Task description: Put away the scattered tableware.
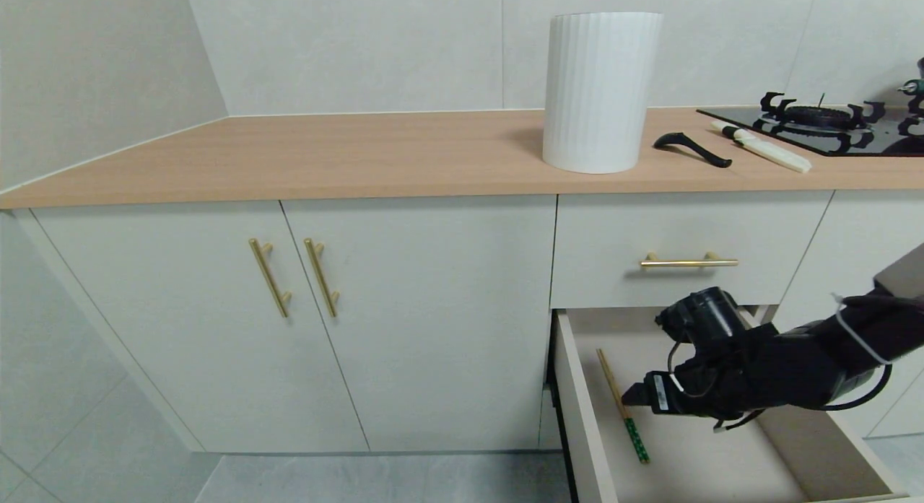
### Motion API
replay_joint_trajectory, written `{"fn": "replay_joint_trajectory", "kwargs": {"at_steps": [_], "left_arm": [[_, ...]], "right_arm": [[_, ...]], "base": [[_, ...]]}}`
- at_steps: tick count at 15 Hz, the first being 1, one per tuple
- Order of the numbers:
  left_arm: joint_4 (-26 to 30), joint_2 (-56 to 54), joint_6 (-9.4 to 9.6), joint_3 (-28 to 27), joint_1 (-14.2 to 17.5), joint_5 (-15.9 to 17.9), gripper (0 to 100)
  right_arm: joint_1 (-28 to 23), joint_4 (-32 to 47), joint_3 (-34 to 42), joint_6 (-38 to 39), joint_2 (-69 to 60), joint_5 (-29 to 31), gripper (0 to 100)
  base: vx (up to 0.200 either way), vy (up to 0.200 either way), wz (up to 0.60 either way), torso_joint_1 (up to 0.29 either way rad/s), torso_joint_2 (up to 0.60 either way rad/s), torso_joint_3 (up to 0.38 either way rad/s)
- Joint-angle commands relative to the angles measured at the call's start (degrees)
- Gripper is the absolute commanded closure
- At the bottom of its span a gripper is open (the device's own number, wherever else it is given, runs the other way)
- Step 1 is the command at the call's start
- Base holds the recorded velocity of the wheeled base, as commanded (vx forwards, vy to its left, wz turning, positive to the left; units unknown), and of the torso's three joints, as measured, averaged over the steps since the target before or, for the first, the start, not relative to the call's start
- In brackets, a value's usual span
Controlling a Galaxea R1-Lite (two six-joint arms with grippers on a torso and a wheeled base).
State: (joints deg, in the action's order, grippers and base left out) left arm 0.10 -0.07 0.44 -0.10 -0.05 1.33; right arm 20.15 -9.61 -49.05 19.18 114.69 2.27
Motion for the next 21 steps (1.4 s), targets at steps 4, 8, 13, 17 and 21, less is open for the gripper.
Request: {"fn": "replay_joint_trajectory", "kwargs": {"at_steps": [4,8,13,17,21], "left_arm": [[0.0,0.1,0.00,0.0,0.0,0.0,0],[0.0,0.1,0.00,0.0,0.0,0.0,0],[0.0,0.1,0.00,0.0,0.0,0.0,0],[0.0,0.1,0.00,0.0,0.0,0.0,0],[0.0,0.1,0.00,0.0,0.0,0.0,0]], "right_arm": [[0.1,1.2,3.1,-1.2,-22.6,0.0,0],[-0.1,1.0,3.3,-3.1,-29.6,1.5,0],[-0.3,0.9,4.0,-7.7,-35.6,3.7,0],[-0.6,1.0,4.1,-8.7,-36.8,3.8,0],[-0.6,0.9,4.1,-8.8,-36.7,5.1,0]], "base": [[0.000,0.000,0.00,0.000,0.00,0.000],[0.000,0.000,0.00,0.000,0.00,0.000],[0.000,0.000,0.00,0.000,0.00,0.000],[0.000,0.000,0.00,0.031,-0.18,-0.147],[0.000,0.000,0.00,0.111,-0.40,-0.315]]}}
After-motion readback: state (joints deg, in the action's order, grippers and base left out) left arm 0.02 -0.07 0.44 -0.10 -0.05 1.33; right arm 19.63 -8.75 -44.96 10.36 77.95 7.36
